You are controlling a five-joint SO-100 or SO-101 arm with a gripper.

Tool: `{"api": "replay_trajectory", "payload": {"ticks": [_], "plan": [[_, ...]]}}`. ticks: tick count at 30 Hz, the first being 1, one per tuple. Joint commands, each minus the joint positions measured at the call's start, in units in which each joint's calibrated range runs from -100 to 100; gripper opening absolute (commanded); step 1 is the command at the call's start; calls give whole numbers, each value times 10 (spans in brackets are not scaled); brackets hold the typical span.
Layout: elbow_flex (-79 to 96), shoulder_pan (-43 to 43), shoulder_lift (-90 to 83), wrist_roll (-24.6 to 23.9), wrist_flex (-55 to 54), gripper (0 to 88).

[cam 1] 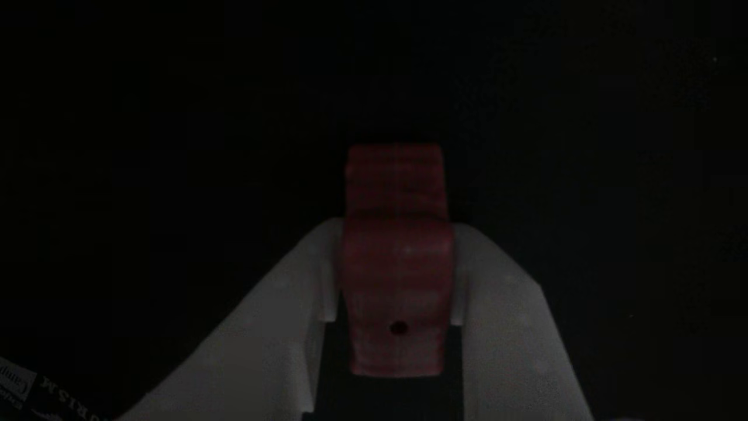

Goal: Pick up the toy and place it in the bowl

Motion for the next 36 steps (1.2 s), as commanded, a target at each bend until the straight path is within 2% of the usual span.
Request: {"api": "replay_trajectory", "payload": {"ticks": [1, 9, 14, 20, 23, 30, 36], "plan": [[-13, -5, -35, 4, -5, 24], [81, -27, -217, 5, -7, 24], [181, -77, -343, 3, -18, 24], [368, -169, -513, -4, -101, 24], [459, -207, -571, -32, -141, 24], [718, -308, -716, -63, -287, 24], [892, -333, -804, -67, -398, 25]]}}
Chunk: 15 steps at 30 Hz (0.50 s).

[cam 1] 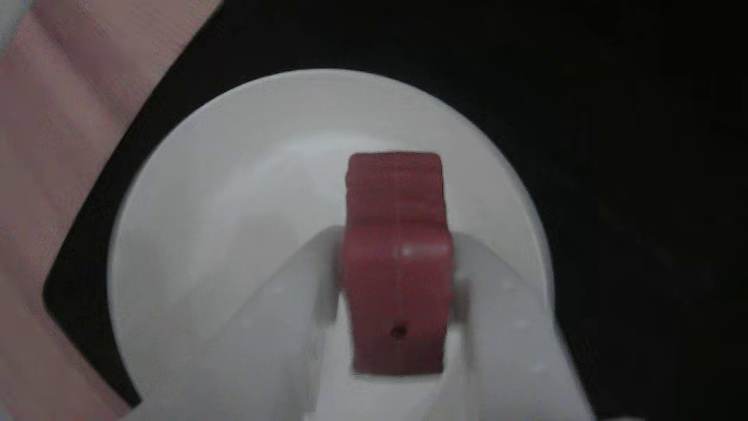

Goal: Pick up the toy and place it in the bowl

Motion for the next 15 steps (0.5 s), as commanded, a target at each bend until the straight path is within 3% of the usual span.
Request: {"api": "replay_trajectory", "payload": {"ticks": [1, 8, 11, 15], "plan": [[116, -19, -75, -1, -76, 25], [244, -15, -158, -2, -90, 31], [254, -18, -168, -23, -87, 32], [254, -19, -168, -28, -84, 132]]}}
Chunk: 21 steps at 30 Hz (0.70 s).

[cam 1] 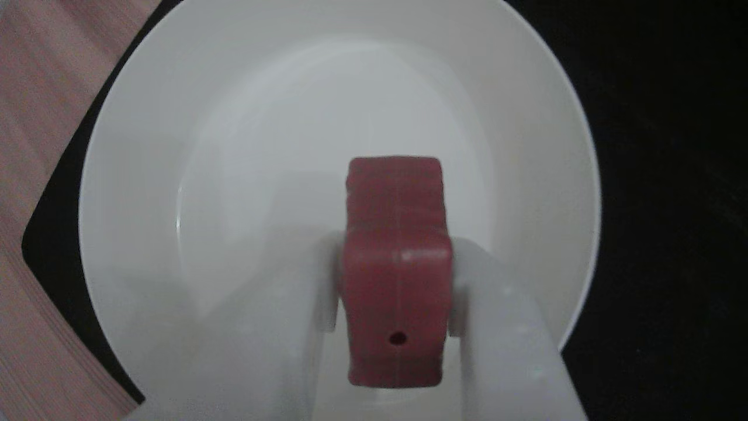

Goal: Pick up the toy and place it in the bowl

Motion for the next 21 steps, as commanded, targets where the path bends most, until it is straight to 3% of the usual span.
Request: {"api": "replay_trajectory", "payload": {"ticks": [1, 2, 10, 11, 15, 20, 21], "plan": [[0, 0, -11, -2, -3, 180], [1, 0, -11, -1, -3, 237], [-1, 0, -12, -1, -10, 234], [-7, 2, -12, -1, -10, 221], [-32, 25, -13, 4, -52, 24], [-42, 115, -39, 152, -191, 26], [-38, 150, -63, 204, -218, 26]]}}
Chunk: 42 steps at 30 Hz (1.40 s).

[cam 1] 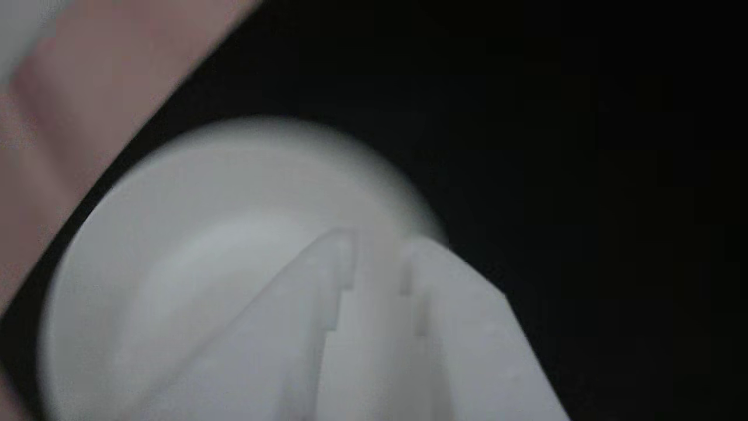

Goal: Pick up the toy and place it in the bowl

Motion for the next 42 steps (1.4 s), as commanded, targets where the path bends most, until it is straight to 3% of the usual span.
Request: {"api": "replay_trajectory", "payload": {"ticks": [1, 6, 9, 13, 18, 28, 37, 42], "plan": [[-27, 77, -57, 133, -75, 25], [40, 185, -165, 239, -80, 25], [136, 241, -275, 271, -82, 28], [244, 284, -403, 275, -82, 25], [271, 288, -476, 309, -23, 28], [279, 288, -477, 458, 158, 29], [279, 289, -477, 526, 292, 30], [279, 289, -478, 527, 298, 26]]}}
